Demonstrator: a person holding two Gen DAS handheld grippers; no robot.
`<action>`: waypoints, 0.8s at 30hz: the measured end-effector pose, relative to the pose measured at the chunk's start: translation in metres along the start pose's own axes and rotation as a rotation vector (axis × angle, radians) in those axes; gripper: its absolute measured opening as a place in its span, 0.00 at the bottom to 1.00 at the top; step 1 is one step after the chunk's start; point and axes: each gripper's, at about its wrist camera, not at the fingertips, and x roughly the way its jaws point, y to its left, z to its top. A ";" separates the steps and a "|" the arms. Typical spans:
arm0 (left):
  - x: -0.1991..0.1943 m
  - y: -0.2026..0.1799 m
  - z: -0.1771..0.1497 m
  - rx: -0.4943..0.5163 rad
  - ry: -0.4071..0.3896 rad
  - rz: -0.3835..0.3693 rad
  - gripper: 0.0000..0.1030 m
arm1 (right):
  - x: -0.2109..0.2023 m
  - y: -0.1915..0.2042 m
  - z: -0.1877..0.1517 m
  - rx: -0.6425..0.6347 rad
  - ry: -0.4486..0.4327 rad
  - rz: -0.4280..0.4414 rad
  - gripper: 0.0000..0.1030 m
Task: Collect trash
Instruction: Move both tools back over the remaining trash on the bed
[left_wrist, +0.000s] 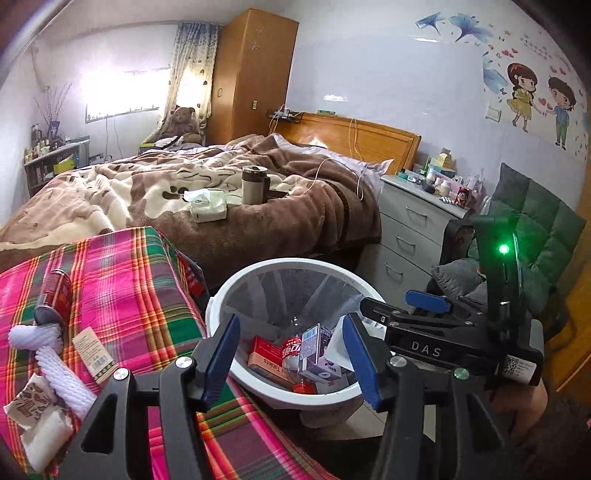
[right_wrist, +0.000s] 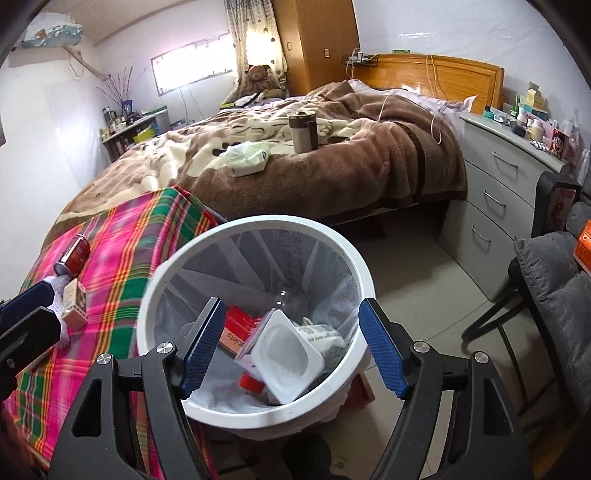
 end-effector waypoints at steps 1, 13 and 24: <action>-0.005 0.002 0.000 -0.005 -0.006 0.007 0.56 | -0.003 0.002 0.000 -0.002 -0.005 0.001 0.74; -0.059 0.041 -0.018 -0.044 -0.068 0.089 0.56 | -0.027 0.045 -0.006 -0.034 -0.078 0.083 0.74; -0.111 0.095 -0.046 -0.122 -0.104 0.167 0.56 | -0.030 0.096 -0.017 -0.101 -0.086 0.179 0.74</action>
